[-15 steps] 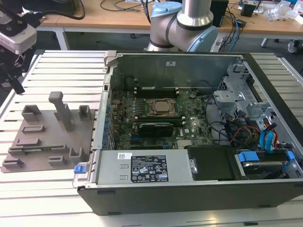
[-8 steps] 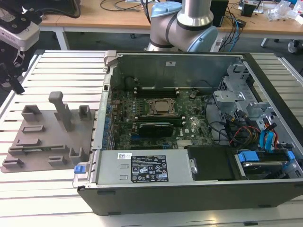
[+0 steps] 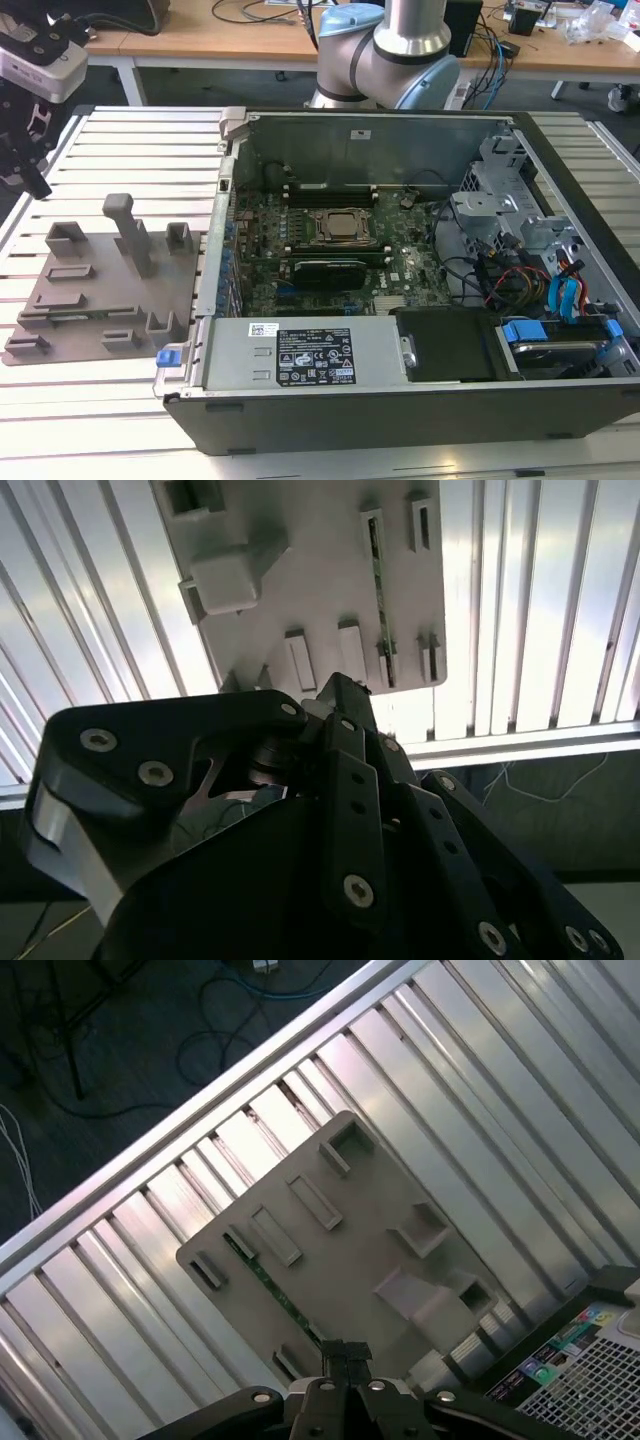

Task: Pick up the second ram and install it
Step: 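Pick up the second ram and move it above second insertion slot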

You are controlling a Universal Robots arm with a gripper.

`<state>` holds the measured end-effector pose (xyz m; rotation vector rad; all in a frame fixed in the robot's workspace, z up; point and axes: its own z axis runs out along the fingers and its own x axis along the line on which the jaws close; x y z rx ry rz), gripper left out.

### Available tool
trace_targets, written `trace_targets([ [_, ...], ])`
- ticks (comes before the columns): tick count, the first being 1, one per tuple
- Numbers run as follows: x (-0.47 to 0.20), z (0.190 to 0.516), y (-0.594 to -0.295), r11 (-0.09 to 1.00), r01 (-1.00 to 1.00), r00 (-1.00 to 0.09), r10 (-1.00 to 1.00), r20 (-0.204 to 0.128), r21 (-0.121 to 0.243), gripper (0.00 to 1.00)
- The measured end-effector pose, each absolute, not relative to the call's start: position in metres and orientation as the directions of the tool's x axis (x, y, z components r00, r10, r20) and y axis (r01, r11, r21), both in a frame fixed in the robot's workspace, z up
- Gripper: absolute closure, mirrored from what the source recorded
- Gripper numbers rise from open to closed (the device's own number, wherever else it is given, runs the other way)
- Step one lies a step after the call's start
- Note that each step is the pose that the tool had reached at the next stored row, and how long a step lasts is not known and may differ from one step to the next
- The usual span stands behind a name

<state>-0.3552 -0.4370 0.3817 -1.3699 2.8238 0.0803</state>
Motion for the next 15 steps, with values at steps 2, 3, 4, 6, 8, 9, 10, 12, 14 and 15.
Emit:
trace_targets([
  [2,-0.3552,0.3817,-0.437,0.608,-0.793,-0.609,-0.793,-0.024,0.045,0.89],
  [3,-0.3552,0.3817,-0.437,0.596,-0.802,-0.597,-0.802,-0.024,0.045,0.89],
  [4,-0.3552,0.3817,-0.437,0.581,-0.812,-0.583,-0.812,-0.024,0.045,0.89],
  [6,-0.3552,0.3817,-0.437,0.565,-0.824,-0.567,-0.824,-0.024,0.045,0.89],
  [8,-0.3552,0.3817,-0.437,0.545,-0.837,-0.547,-0.837,-0.024,0.045,0.89],
  [9,-0.3552,0.3817,-0.437,0.537,-0.843,-0.538,-0.843,-0.024,0.045,0.89],
  [10,-0.355,0.3816,-0.437,0.523,-0.851,-0.524,-0.851,-0.021,0.043,0.89],
  [12,-0.3551,0.3817,-0.437,0.481,-0.876,-0.482,-0.876,-0.019,0.042,0.89],
  [14,-0.3552,0.3816,-0.437,0.413,-0.91,-0.414,-0.91,-0.019,0.042,0.89],
  [15,-0.3552,0.3815,-0.437,0.39,-0.92,-0.391,-0.92,-0.019,0.042,0.89],
])
